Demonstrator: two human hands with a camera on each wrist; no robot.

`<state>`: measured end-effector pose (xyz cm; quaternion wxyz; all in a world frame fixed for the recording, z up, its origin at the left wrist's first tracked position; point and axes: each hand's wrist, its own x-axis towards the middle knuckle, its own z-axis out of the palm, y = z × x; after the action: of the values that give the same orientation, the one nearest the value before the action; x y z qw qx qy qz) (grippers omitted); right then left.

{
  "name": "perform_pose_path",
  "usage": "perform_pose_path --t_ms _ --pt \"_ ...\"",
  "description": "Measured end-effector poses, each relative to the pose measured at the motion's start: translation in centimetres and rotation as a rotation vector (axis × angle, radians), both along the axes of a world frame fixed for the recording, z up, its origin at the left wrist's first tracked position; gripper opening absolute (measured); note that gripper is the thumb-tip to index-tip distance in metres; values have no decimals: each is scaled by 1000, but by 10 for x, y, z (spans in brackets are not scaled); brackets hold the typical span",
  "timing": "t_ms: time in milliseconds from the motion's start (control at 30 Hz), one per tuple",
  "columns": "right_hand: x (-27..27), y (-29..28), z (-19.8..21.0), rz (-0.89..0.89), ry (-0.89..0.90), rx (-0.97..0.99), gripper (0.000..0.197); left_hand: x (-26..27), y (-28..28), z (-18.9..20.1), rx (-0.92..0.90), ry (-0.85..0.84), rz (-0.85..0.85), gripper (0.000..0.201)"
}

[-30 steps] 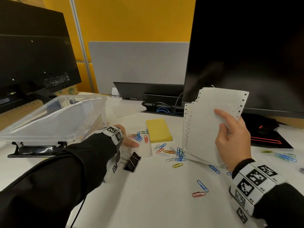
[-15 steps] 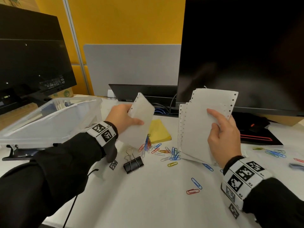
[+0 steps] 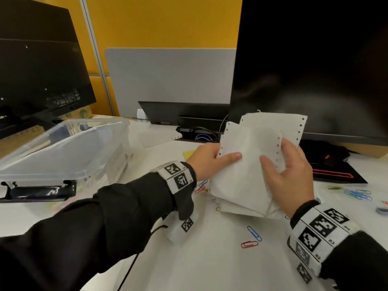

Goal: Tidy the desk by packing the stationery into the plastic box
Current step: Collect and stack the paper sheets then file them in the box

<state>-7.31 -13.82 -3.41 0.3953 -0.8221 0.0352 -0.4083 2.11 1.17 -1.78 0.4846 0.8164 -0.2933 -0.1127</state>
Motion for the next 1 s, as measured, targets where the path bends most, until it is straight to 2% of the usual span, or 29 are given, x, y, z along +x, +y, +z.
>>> perform_pose_path --t_ms 100,200,333,433,533,633,767,1000 --pt "1 -2 -1 -46 0 -15 43 18 3 4 197 -228 57 41" --pt "0 -2 -1 -33 -10 -15 42 58 25 3 359 -325 297 46" --pt "1 -2 -2 -21 -25 -4 41 118 71 -21 799 -214 538 47" --pt "1 -2 -2 -21 -27 1 41 140 94 -31 951 -91 631 50" --pt "2 -2 -3 -11 -18 0 41 147 100 -37 1091 -28 589 57" --pt "2 -1 -3 -10 -16 -2 42 147 95 -42 1189 -41 515 59" --pt "2 -1 -3 -12 -19 9 41 139 91 -41 1166 -12 465 58" --pt "2 -1 -2 -7 -11 5 41 74 52 -26 1069 -28 257 47"
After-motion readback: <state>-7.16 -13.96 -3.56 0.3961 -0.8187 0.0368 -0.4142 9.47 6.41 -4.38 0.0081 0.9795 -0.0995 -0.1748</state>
